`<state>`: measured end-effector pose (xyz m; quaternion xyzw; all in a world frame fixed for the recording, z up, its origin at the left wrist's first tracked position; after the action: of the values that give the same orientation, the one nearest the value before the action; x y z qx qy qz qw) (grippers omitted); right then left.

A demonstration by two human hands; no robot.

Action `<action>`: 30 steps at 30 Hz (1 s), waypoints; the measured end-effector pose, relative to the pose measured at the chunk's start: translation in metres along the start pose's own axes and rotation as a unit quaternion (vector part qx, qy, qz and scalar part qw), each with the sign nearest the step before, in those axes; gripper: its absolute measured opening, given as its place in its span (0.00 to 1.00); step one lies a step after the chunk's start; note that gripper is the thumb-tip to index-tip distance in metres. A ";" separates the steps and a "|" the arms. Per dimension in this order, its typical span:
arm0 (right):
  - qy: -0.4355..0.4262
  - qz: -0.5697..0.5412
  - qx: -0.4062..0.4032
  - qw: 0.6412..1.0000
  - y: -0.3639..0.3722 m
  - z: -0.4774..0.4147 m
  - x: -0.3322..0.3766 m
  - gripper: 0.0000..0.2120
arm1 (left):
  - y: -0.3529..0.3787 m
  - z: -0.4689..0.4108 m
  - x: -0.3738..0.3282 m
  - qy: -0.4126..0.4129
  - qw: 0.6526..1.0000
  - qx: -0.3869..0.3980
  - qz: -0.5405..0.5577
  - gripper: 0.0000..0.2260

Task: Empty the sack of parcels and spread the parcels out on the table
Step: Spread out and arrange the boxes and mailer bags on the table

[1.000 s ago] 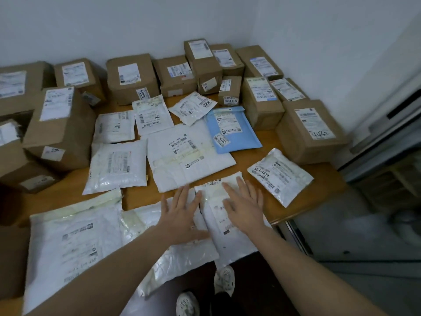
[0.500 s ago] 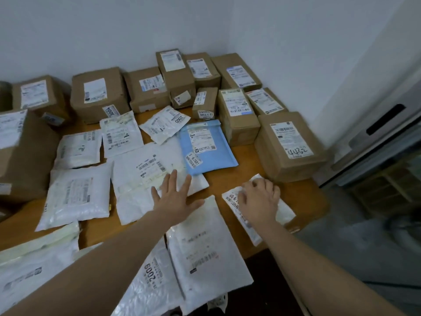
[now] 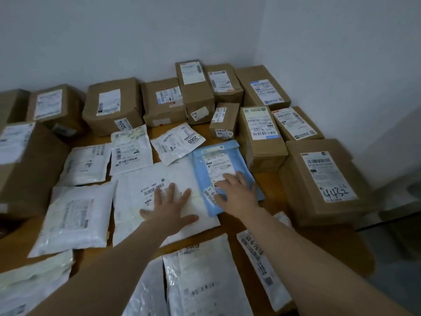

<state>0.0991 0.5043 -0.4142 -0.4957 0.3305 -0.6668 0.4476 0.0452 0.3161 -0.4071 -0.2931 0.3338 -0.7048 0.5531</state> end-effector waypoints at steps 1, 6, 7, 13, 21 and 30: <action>0.004 -0.002 -0.012 1.000 0.001 0.004 -0.001 0.18 | 0.001 0.001 0.002 0.003 1.000 0.004 0.004 0.37; 0.021 0.050 -0.057 0.997 0.005 0.018 0.004 0.15 | 0.004 0.011 0.012 0.005 1.000 0.012 0.010 0.36; 0.024 0.069 -0.066 0.995 0.006 0.018 0.005 0.16 | 0.005 0.012 0.013 0.005 1.000 0.010 0.004 0.36; 0.020 0.134 -0.139 0.981 -0.002 -0.004 0.022 0.22 | -0.006 0.008 0.018 -0.003 0.997 -0.067 0.024 0.38; 0.076 0.091 -0.009 0.993 0.008 -0.026 0.025 0.28 | -0.007 -0.012 0.033 -0.017 0.998 0.001 0.065 0.43; -0.066 0.072 -0.046 0.994 -0.021 -0.117 0.071 0.25 | -0.038 -0.035 0.063 -0.093 0.989 -0.053 0.104 0.44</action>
<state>-0.0258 0.4467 -0.4036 -0.5339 0.3657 -0.5824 0.4920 -0.0181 0.2660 -0.3950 -0.3499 0.3463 -0.5948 0.6355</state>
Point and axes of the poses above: each hand's wrist, its own z-axis away from the middle knuckle, its own y-axis out of the palm, x = y × z, the point moved 2 cm from there along -z, towards the middle knuckle, and after that the axes turned 12 degrees about -y, right-handed, at the moved point
